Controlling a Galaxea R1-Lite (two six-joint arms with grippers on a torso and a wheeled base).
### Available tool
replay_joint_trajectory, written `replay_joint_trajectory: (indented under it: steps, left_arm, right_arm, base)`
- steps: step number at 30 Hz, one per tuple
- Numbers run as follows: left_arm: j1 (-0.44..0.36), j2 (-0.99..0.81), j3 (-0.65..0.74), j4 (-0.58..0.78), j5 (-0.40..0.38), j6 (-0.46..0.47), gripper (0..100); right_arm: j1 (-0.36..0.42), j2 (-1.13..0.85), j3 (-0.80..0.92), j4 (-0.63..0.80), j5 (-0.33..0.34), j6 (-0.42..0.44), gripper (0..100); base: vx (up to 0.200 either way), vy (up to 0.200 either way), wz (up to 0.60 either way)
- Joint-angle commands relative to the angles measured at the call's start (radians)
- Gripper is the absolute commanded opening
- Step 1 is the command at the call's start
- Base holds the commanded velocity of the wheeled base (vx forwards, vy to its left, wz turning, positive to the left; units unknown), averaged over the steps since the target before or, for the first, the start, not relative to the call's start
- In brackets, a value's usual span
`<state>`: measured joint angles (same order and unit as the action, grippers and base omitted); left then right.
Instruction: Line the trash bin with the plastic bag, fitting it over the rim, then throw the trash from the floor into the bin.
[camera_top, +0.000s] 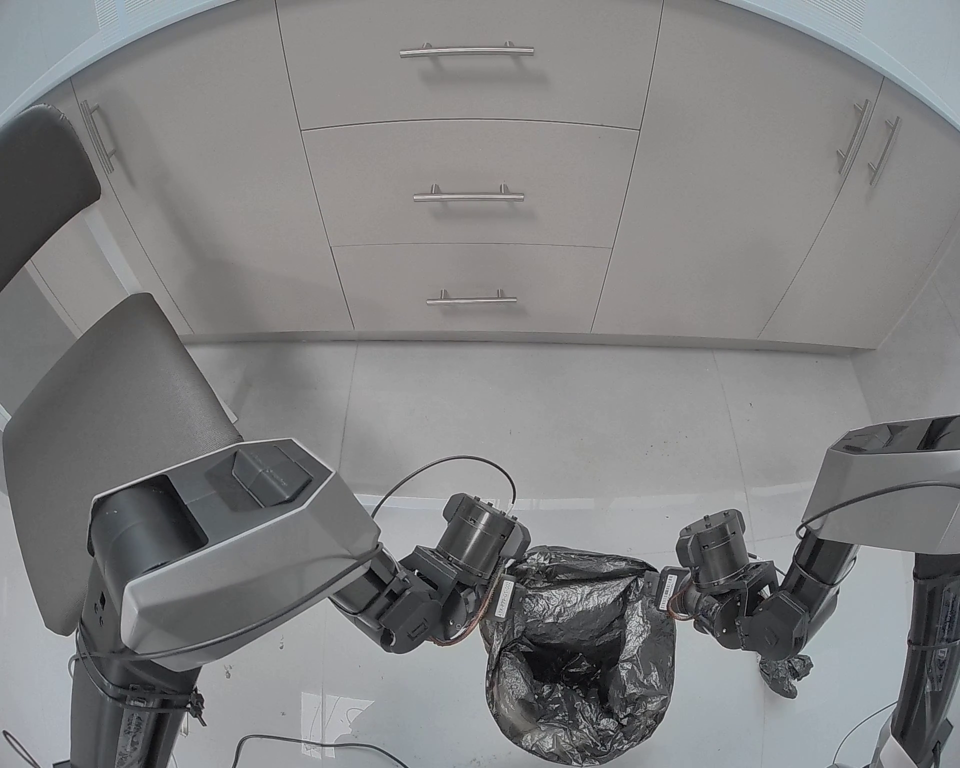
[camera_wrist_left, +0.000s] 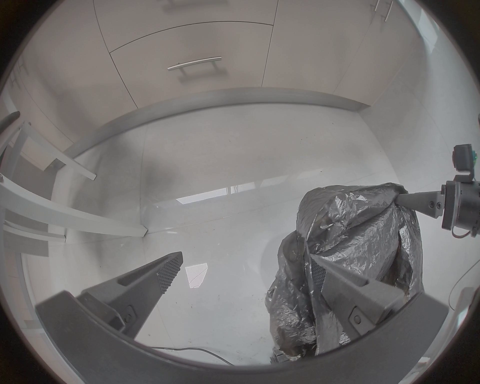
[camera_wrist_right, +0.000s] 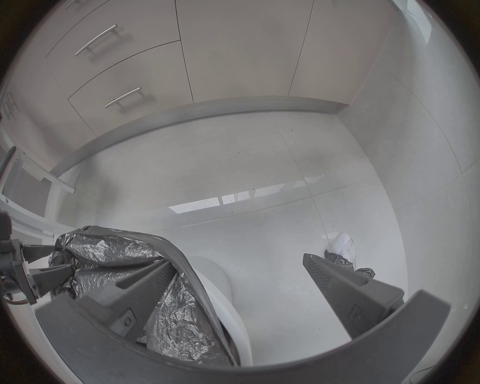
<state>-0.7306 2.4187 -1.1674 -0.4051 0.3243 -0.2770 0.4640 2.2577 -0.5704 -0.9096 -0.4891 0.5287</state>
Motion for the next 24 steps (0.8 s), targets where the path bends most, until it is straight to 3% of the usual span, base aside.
replay_joint_trajectory:
  steps: [1, 11, 24]
  left_arm:
    - [0.002, 0.013, -0.003, 0.000, 0.001, -0.001, 100]
    - [0.051, 0.036, -0.038, 0.003, 0.001, -0.001, 100]
    - [0.057, 0.066, -0.035, 0.006, -0.002, 0.001, 100]
  right_arm:
    - [-0.015, 0.014, -0.002, 0.001, 0.000, -0.003, 100]
    - [-0.054, 0.011, 0.014, 0.003, 0.003, -0.007, 100]
    - [-0.065, 0.013, 0.020, 0.009, 0.034, -0.006, 100]
  base:
    - [0.000, 0.000, 0.00]
    - [0.000, 0.000, 0.00]
    - [0.000, 0.000, 0.00]
